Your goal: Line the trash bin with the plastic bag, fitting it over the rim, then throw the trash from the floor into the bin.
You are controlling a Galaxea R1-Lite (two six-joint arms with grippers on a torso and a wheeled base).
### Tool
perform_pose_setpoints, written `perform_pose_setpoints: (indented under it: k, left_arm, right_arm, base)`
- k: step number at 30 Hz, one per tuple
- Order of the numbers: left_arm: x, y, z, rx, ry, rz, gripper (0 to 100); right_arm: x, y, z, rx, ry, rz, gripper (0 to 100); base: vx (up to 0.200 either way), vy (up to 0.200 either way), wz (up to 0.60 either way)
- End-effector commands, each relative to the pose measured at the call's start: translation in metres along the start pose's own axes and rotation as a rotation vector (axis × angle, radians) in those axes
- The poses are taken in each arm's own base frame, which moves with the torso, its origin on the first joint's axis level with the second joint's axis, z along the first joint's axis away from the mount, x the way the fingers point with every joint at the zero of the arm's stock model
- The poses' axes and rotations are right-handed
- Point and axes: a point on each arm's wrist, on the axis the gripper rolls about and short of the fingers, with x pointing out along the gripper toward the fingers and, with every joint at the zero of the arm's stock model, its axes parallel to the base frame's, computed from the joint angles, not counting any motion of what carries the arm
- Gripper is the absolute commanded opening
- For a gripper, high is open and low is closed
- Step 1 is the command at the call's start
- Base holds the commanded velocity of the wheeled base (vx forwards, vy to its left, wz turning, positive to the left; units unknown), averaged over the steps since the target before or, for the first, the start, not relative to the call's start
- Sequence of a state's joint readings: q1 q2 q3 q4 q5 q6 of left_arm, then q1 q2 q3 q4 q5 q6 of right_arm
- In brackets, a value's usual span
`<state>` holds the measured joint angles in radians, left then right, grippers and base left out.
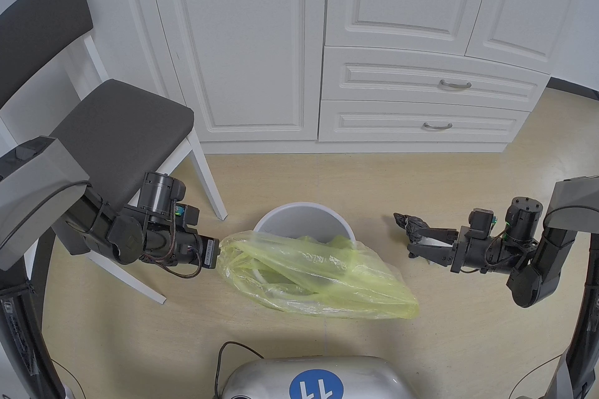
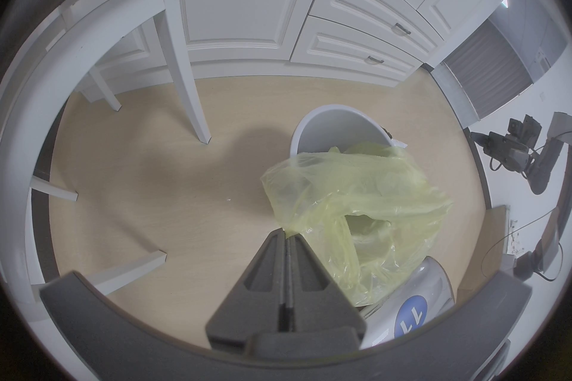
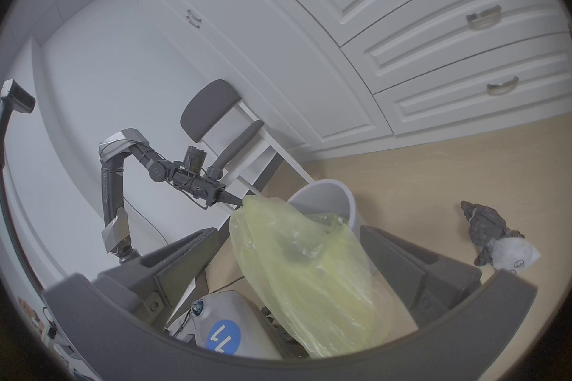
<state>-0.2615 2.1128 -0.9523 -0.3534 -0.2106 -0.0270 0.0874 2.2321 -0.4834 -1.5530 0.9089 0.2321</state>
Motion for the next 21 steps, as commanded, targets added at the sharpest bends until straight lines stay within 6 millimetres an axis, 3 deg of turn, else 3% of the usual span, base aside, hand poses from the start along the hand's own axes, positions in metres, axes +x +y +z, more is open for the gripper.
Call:
perform_pose_setpoints:
  k: [1,7,8,15,21]
  left_arm:
    - [-0.005,-0.003,0.004,0.004,-0.017,-0.003,0]
    - [-0.005,-0.005,0.002,0.009,-0.012,0.001,0]
    - [-0.005,-0.005,0.002,0.009,-0.012,0.001,100]
    - [-0.008,-0.005,0.000,0.017,-0.011,0.001,100]
    - [-0.010,-0.006,-0.001,0.023,-0.007,0.002,100]
  right_arm:
    - [0.002,0.007,0.015,-0.059,-0.048,-0.012,100]
    - [0.013,0.004,0.017,-0.094,-0.081,-0.104,100]
    - [0.013,0.004,0.017,-0.094,-0.081,-0.104,100]
    - [0.017,-0.004,0.021,-0.134,-0.107,-0.148,100]
    - [0.050,-0.025,0.014,-0.319,-0.165,-0.514,100]
  base:
    - [0.000,0.000,0.00]
    - [0.000,0.000,0.00]
    - [0.000,0.000,0.00]
    - [0.000,0.000,0.00]
    - [0.000,0.000,0.00]
